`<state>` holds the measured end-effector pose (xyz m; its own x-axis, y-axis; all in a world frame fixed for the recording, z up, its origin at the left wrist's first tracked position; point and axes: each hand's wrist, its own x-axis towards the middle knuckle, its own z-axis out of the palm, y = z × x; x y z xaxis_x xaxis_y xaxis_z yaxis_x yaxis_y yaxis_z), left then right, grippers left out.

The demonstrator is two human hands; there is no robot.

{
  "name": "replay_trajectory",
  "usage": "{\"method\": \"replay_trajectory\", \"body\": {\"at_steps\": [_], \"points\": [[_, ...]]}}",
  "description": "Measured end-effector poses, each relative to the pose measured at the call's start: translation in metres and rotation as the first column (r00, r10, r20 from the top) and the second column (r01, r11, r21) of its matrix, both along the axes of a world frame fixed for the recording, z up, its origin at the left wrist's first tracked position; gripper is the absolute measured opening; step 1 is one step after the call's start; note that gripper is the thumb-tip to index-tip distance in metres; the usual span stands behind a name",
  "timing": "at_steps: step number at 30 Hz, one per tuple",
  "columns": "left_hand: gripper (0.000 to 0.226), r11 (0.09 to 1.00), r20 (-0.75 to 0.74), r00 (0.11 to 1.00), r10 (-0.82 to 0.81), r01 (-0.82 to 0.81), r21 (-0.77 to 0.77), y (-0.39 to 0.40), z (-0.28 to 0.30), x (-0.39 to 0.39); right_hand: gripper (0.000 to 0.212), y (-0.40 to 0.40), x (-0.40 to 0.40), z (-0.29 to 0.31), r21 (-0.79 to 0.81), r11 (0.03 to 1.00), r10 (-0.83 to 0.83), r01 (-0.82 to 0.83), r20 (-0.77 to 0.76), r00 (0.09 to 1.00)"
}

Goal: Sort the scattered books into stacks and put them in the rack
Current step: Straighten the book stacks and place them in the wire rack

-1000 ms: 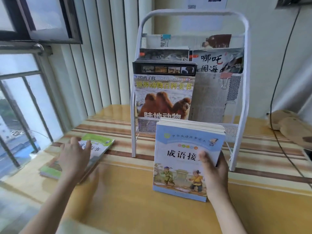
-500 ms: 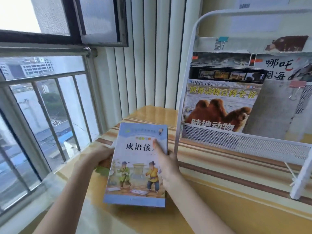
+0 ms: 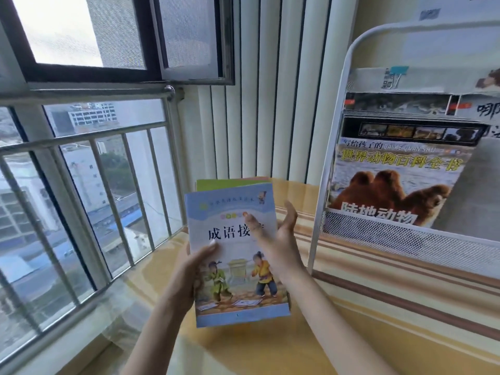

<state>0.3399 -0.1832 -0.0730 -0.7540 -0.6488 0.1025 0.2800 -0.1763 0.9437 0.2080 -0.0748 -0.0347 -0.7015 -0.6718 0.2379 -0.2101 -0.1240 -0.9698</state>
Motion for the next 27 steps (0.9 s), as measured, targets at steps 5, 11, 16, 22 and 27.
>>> {"method": "replay_trajectory", "body": {"at_steps": [5, 11, 16, 22, 27], "points": [[0.089, 0.964, -0.1, 0.994, -0.034, 0.006, -0.266, 0.038, 0.035, -0.001, 0.063, 0.058, 0.006, 0.034, -0.294, 0.955, -0.088, 0.038, -0.161, 0.983], [0.055, 0.882, -0.194, 0.967, -0.165, 0.056, -0.469, 0.125, 0.086, -0.053, 0.072, 0.154, -0.035, 0.073, -0.389, 0.908, -0.261, 0.154, -0.237, 0.936], [0.051, 0.786, -0.273, 0.912, -0.307, 0.081, -0.612, 0.196, 0.138, -0.125, 0.095, 0.248, -0.094, 0.128, -0.335, 0.898, -0.4, 0.285, -0.354, 0.846], [0.052, 0.683, -0.305, 0.91, -0.281, -0.033, -0.729, 0.245, 0.188, -0.23, 0.046, 0.317, -0.182, 0.185, -0.267, 0.881, -0.474, 0.392, -0.493, 0.73], [0.07, 0.124, -0.399, 0.907, 0.137, -0.415, -0.901, 0.219, 0.164, -0.298, 0.067, 0.322, -0.237, 0.167, -0.114, 0.829, -0.482, 0.547, -0.642, 0.597]]}}
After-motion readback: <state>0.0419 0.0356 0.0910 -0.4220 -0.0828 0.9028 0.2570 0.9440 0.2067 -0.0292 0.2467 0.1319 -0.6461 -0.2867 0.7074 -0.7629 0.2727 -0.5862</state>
